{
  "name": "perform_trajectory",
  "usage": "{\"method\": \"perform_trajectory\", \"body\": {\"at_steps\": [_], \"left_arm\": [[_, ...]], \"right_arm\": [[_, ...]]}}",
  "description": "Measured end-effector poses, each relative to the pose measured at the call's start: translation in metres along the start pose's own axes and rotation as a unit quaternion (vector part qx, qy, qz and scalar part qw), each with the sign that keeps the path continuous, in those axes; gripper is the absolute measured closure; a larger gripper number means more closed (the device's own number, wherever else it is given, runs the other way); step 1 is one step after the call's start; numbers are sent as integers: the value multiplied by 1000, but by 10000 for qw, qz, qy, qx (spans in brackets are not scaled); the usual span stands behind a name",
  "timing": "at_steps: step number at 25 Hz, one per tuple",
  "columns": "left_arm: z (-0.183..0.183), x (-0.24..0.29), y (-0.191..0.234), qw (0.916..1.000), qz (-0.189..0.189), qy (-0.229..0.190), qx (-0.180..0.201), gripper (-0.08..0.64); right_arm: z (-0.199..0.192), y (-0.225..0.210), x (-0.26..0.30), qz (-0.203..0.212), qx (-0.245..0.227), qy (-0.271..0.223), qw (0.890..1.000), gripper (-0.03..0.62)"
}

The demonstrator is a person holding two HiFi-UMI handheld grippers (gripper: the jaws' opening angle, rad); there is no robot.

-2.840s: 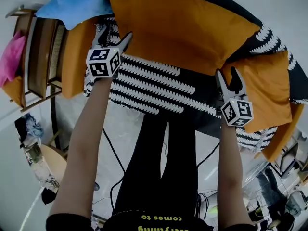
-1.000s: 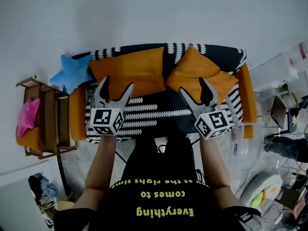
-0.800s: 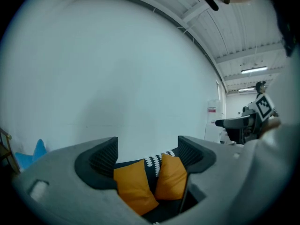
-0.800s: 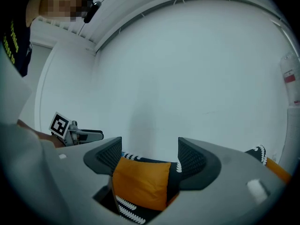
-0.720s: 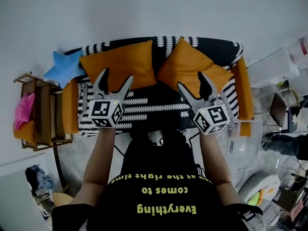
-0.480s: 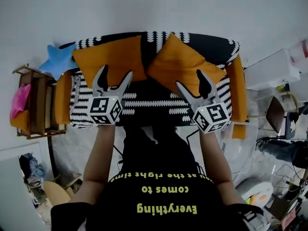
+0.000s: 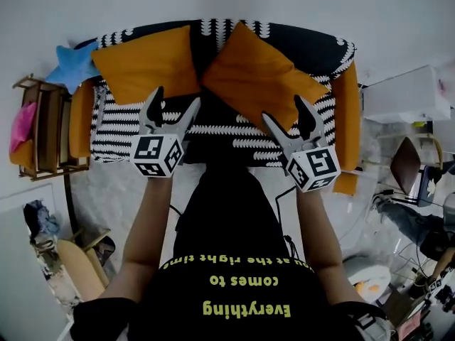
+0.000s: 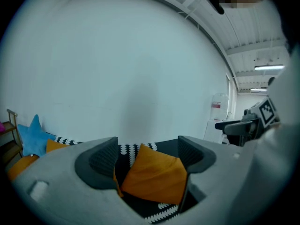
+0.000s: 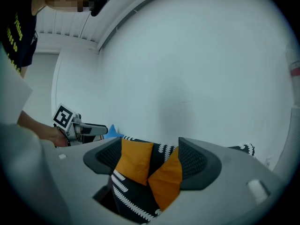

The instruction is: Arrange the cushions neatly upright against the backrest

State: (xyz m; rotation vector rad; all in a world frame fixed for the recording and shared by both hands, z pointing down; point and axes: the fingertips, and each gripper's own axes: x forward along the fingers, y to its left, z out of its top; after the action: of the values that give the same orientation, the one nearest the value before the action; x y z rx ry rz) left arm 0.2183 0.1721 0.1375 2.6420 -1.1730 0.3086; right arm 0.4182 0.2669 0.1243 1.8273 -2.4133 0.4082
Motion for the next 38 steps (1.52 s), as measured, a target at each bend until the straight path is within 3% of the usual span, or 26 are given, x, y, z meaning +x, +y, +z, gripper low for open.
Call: {"method": "perform_trajectory", "body": {"at_steps": [12, 22, 30, 38], "left_arm": [[-14, 79, -27, 9980, -543, 317, 26, 158], [-43, 163, -30, 9895, -1197, 770, 237, 156], [-87, 227, -35, 9875, -1012, 1167, 328, 152], [-161, 308, -17, 9880, -500, 1401, 419, 141]], "right_arm": [[-25, -49, 17, -366, 381, 287, 9982, 212], [-58, -108, 37, -1136, 697, 585, 9893, 202], [-116, -168, 33, -1347, 1046, 869, 9815, 195], [-225, -249, 33, -1565, 1291, 1480, 9680, 185]]}}
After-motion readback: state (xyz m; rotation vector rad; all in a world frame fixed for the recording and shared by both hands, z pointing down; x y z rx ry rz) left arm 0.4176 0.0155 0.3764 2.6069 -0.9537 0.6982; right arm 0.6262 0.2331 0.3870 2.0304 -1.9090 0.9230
